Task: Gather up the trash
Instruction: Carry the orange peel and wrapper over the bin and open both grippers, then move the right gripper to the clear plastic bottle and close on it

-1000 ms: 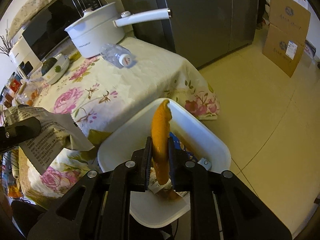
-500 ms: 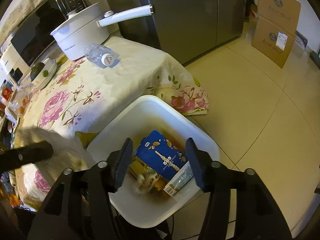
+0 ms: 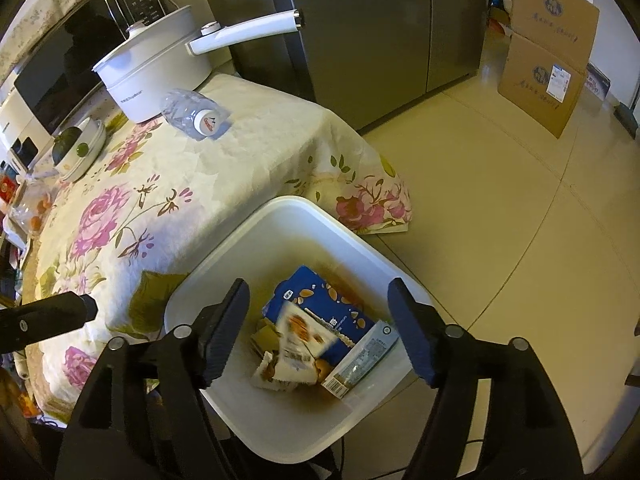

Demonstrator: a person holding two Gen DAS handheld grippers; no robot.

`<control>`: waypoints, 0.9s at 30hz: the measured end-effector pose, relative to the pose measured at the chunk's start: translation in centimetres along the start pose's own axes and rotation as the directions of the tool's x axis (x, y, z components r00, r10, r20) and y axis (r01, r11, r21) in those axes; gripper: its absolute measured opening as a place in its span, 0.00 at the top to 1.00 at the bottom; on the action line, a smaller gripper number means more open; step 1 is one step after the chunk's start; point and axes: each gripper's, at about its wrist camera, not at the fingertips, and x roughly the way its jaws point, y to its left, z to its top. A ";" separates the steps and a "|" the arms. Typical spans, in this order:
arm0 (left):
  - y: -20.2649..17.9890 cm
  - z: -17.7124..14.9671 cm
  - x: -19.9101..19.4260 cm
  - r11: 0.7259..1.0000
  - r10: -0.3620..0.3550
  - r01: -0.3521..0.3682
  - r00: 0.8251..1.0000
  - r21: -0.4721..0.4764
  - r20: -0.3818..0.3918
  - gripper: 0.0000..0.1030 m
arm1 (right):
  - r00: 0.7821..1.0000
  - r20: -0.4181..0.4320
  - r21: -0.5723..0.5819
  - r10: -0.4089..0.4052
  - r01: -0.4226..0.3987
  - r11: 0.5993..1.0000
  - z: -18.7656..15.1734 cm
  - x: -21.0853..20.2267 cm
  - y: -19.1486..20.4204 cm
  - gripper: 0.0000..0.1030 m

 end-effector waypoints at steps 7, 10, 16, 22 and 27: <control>2.0 0.3 -1.8 0.988 0.156 -0.156 0.982 -0.009 0.108 0.42 | 1.000 0.013 -0.038 -0.024 0.025 0.999 1.2 0.3 1.9 0.10; 3.5 0.5 -2.2 0.973 0.232 -0.230 0.964 -0.030 0.133 0.36 | 0.999 0.033 -0.078 -0.041 0.044 0.996 2.2 0.4 3.5 0.07; 6.5 0.7 -3.9 0.891 0.451 -0.450 0.862 -0.058 0.230 0.26 | 0.992 0.097 -0.170 -0.082 0.098 0.981 5.0 0.7 7.3 0.07; 11.3 0.8 -5.3 0.871 0.490 -0.472 0.841 -0.132 0.230 0.26 | 0.973 0.203 -0.290 -0.111 0.168 0.942 9.5 1.8 12.6 0.07; 15.2 0.4 -6.5 0.873 0.481 -0.439 0.847 -0.212 0.225 0.26 | 0.977 0.190 -0.371 -0.100 0.166 0.914 13.2 4.2 16.7 0.07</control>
